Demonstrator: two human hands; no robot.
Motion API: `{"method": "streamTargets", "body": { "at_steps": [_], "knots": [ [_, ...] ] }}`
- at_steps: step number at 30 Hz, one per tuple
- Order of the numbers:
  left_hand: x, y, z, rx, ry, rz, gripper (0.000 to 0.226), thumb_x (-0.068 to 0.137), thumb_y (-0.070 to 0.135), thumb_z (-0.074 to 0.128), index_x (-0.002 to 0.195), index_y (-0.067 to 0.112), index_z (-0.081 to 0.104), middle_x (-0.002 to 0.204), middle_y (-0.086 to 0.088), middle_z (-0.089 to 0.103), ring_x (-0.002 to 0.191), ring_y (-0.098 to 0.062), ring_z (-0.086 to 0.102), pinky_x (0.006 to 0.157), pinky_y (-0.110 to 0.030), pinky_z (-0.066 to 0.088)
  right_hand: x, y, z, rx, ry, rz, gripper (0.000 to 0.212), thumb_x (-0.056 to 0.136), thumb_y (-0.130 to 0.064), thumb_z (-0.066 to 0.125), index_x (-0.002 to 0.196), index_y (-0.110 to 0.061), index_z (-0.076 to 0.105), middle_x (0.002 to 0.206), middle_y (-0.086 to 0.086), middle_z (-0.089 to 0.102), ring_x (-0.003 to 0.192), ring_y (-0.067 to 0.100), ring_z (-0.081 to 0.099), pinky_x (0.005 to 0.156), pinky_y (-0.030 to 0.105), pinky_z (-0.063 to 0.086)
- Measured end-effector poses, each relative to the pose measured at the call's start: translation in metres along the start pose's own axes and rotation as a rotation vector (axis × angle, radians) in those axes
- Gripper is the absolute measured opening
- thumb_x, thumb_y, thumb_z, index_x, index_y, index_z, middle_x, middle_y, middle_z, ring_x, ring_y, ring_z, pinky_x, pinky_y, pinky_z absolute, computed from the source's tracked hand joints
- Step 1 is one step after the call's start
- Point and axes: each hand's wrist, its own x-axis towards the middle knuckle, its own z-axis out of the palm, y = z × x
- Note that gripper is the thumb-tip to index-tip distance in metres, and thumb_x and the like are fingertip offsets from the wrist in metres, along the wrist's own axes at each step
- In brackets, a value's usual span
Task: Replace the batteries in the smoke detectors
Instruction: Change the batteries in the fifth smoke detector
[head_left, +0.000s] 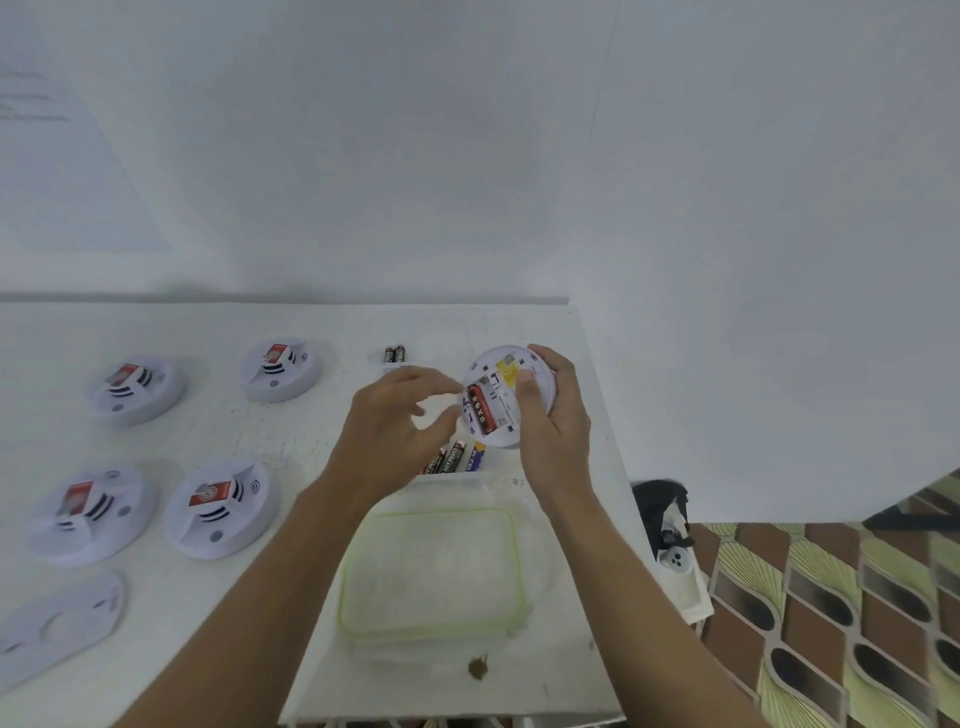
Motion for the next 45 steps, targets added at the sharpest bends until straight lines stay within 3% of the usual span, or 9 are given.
{"method": "streamTargets", "body": {
  "at_steps": [3,6,9,13,24,32,35,38,45],
  "knots": [
    [0.000,0.010,0.007,0.081,-0.044,0.106,0.033,0.078,0.016,0.076,0.111,0.019,0.075,0.116,0.006,0.071,0.106,0.000,0.063,0.090,-0.015,0.049,0.001,-0.002,0.002,-0.030,-0.002,-0.018,0.021,0.105,-0.025,0.050,0.126,-0.028,0.054,0.104,-0.022,0.064,0.093,-0.010,0.063,0.071,0.011,0.051],
    [0.000,0.017,0.008,0.123,-0.067,0.090,0.032,0.078,0.018,0.071,0.110,0.020,0.075,0.114,0.004,0.072,0.089,-0.009,0.071,0.079,-0.016,0.052,0.002,-0.001,0.003,-0.071,-0.005,-0.024,0.023,0.105,-0.027,0.050,0.127,-0.028,0.054,0.106,-0.022,0.063,0.094,-0.010,0.062,0.072,0.011,0.051],
    [0.001,0.022,0.007,0.146,-0.105,0.155,0.027,0.077,0.030,0.061,0.096,0.024,0.079,0.090,0.005,0.077,0.057,-0.008,0.067,0.064,-0.014,0.048,0.003,0.001,0.003,-0.124,-0.005,-0.035,0.024,0.104,-0.030,0.050,0.128,-0.030,0.054,0.107,-0.025,0.063,0.098,-0.006,0.063,0.081,0.022,0.055],
    [0.005,0.024,0.006,0.174,-0.156,0.137,0.021,0.071,0.017,0.070,0.089,0.023,0.080,0.059,0.006,0.068,0.047,0.006,0.046,0.056,0.001,0.034,0.004,0.003,0.001,-0.151,0.002,-0.035,0.023,0.104,-0.032,0.050,0.127,-0.031,0.054,0.106,-0.023,0.064,0.098,0.000,0.064,0.087,0.035,0.057],
    [0.011,0.021,0.007,0.182,-0.225,0.007,0.041,0.071,0.050,0.053,0.098,0.034,0.078,0.063,-0.001,0.068,0.057,-0.018,0.062,0.060,-0.035,0.050,0.006,0.005,0.001,-0.174,0.003,-0.039,0.024,0.105,-0.033,0.048,0.128,-0.032,0.053,0.113,-0.014,0.065,0.103,0.008,0.065,0.089,0.041,0.057],
    [0.008,0.022,0.013,0.225,-0.159,0.100,0.017,0.069,0.022,0.065,0.077,0.016,0.078,0.047,0.003,0.053,0.039,-0.015,0.038,0.045,-0.034,0.044,0.008,0.007,0.003,-0.171,-0.020,-0.068,0.026,0.105,-0.026,0.050,0.130,-0.025,0.055,0.115,-0.013,0.064,0.107,0.005,0.063,0.093,0.033,0.054],
    [0.008,0.017,0.013,0.188,-0.140,0.105,0.028,0.072,0.028,0.055,0.078,0.015,0.079,0.057,-0.005,0.067,0.045,-0.023,0.058,0.048,-0.035,0.049,0.009,0.007,0.004,-0.168,-0.027,-0.073,0.025,0.105,-0.027,0.049,0.130,-0.026,0.055,0.117,-0.012,0.064,0.109,0.007,0.062,0.095,0.036,0.054],
    [0.006,0.015,0.009,0.150,-0.126,0.111,0.033,0.074,0.031,0.053,0.089,0.021,0.080,0.062,-0.001,0.071,0.046,-0.016,0.061,0.050,-0.024,0.048,0.011,0.007,0.004,-0.160,-0.045,-0.071,0.026,0.105,-0.029,0.049,0.130,-0.026,0.055,0.119,-0.009,0.065,0.111,0.009,0.063,0.096,0.039,0.054],
    [0.005,0.012,0.006,0.156,-0.092,0.105,0.035,0.077,0.032,0.054,0.098,0.022,0.079,0.070,-0.009,0.072,0.057,-0.026,0.067,0.054,-0.033,0.056,0.015,0.005,0.002,-0.136,-0.064,-0.044,0.025,0.106,-0.028,0.048,0.129,-0.025,0.056,0.114,-0.013,0.065,0.105,0.006,0.065,0.091,0.035,0.057]
  ]
}}
